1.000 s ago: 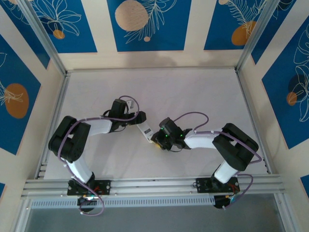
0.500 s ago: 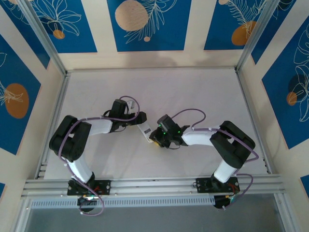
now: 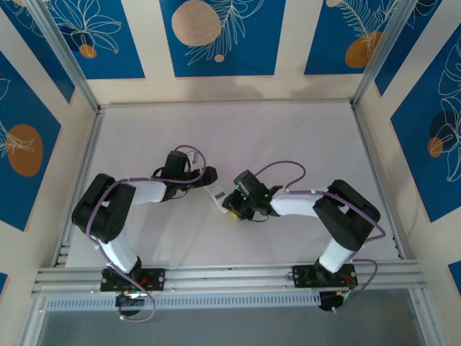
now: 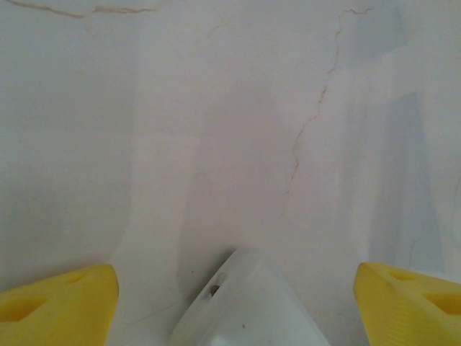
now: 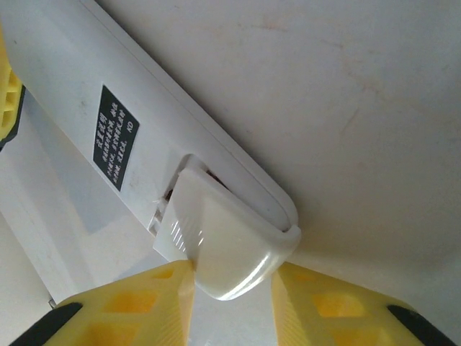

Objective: Load the batteries into the remote control

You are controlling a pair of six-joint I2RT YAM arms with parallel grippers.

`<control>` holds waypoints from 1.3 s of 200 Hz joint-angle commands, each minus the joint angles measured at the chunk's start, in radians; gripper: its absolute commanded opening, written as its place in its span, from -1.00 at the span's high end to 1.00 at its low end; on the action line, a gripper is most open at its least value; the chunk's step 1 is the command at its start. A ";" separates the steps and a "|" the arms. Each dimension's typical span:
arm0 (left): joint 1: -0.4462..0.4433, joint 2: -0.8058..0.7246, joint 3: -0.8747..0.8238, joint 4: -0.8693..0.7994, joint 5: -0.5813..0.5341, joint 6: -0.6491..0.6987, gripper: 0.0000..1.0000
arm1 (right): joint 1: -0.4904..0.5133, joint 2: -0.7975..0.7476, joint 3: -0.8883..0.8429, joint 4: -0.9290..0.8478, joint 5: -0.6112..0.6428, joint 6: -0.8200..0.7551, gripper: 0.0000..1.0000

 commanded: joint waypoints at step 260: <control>0.010 0.000 0.022 -0.003 0.020 0.014 -0.69 | -0.033 0.009 -0.017 0.013 -0.027 0.030 0.24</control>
